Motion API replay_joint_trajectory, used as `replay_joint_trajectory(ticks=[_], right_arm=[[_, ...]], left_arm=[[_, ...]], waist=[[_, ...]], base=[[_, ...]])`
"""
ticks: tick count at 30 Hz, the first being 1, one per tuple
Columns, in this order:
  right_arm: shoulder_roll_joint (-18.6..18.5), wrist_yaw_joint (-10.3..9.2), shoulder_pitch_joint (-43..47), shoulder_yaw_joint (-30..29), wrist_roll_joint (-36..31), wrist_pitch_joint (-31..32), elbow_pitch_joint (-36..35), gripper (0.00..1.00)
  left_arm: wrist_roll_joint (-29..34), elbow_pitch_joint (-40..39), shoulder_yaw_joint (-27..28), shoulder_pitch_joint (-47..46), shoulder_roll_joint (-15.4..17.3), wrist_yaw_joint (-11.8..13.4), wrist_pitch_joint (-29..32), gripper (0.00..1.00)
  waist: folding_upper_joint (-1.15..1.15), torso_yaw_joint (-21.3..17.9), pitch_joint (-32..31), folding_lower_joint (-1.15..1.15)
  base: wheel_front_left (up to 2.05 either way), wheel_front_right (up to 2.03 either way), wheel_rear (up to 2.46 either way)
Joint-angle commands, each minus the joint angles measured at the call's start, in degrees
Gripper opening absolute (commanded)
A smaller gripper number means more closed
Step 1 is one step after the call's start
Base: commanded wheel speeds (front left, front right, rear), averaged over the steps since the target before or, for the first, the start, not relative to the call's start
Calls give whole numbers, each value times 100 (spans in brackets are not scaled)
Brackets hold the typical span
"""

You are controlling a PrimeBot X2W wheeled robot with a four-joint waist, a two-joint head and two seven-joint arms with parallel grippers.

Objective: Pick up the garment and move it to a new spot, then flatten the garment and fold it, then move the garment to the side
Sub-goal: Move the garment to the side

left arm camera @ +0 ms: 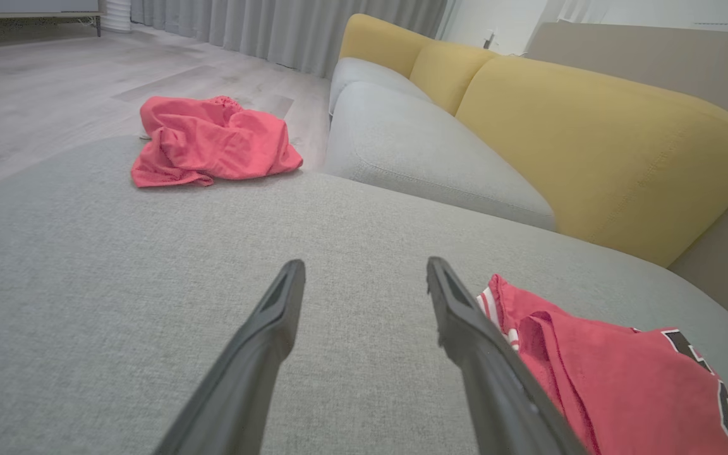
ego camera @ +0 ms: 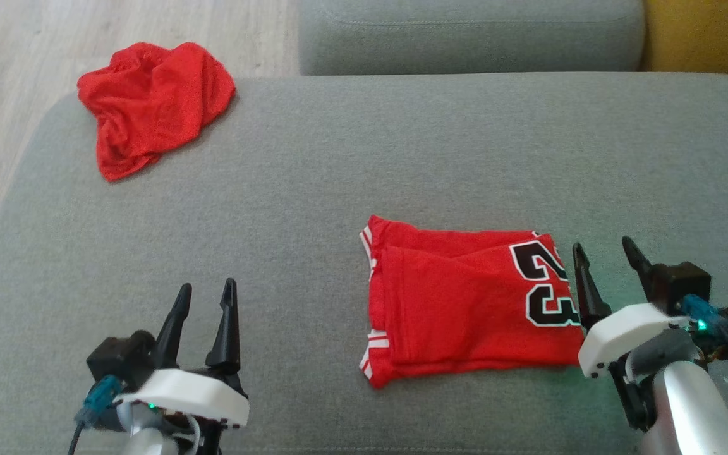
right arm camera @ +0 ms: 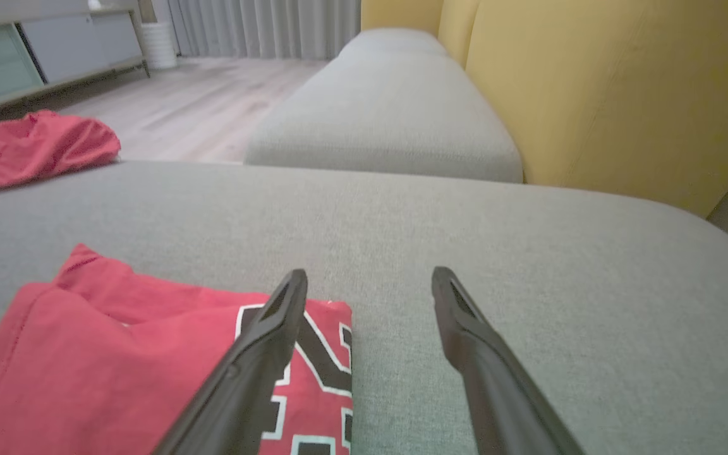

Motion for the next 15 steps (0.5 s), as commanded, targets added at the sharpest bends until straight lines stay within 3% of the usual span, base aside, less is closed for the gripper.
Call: replay_joint_trajectory(ticks=[1, 8, 15], right_arm=[[-61, 37, -212, 116, -32, 100, -129, 100], [-323, 37, -225, 212, 240, 933, 251, 100], [-413, 37, -378, 567, 543, 1242, 697, 100]], left_arm=[[2, -196, 170, -179, 6, 40, -70, 100], [-66, -237, 105, -220, 6, 79, -70, 100], [-83, -246, 75, -299, 6, 98, -70, 100]], waist=[[0, 45, 33, 0], [0, 279, 241, 0], [0, 444, 404, 0]], base=[[0, 0, 0], [0, 0, 0], [0, 0, 0]])
